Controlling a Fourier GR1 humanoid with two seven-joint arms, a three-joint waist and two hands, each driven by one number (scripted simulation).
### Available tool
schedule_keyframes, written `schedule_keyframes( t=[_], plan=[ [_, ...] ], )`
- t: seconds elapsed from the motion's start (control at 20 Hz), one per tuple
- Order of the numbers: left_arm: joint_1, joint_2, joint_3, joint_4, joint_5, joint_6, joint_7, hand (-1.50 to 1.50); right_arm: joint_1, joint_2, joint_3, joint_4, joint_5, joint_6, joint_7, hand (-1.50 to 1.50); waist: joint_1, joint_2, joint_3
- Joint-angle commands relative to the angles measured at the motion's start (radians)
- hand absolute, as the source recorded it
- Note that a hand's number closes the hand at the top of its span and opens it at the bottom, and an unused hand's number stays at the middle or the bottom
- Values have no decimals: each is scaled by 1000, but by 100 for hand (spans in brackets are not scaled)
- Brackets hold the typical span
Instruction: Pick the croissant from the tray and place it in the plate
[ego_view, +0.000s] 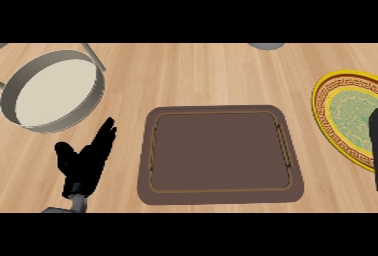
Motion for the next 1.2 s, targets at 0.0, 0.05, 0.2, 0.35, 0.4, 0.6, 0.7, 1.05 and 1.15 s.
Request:
schedule_keyframes(
  t=[0.0, 0.05, 0.2, 0.35, 0.4, 0.6, 0.7, 1.05, 1.15],
  plan=[
    [-3, 15, 30, 66, 36, -40, 15, 0, 71, 22, -97, -40, 22, -156, 191, 150, -12, 3, -6],
    [32, -24, -17, 44, 3, -4, 12, 0, 86, 38, -119, -52, 19, -172, 183, 150, -8, 1, -5],
    [18, -23, -11, 41, -3, 1, 27, 0, 93, 17, -185, -12, -5, -231, 115, 150, 3, 3, -4],
    [16, -19, -7, 61, 1, -18, 5, 0, 83, 61, -302, 77, -167, -83, 78, -150, -5, 5, -4],
    [18, -6, 5, 19, 11, -13, 33, 0, 90, 53, -319, 108, -234, -61, 30, -150, -4, -1, -3],
    [43, -15, -15, 42, -1, -38, 6, 0, 87, 14, -325, 220, -482, -192, -179, -150, 1, -1, -3],
    [12, -43, -20, 46, -14, -5, 30, 0, 86, -11, -302, 269, -576, -277, -294, -150, 2, 1, -2],
    [-7, -29, 27, 125, 2, -40, -10, 0, 113, 31, -240, 140, -751, -517, -510, -150, -10, 1, -3],
    [-9, -24, 14, 66, -5, -31, 33, 0, 138, 7, -243, 98, -815, -535, -543, -150, -11, -4, -3]
  ],
)
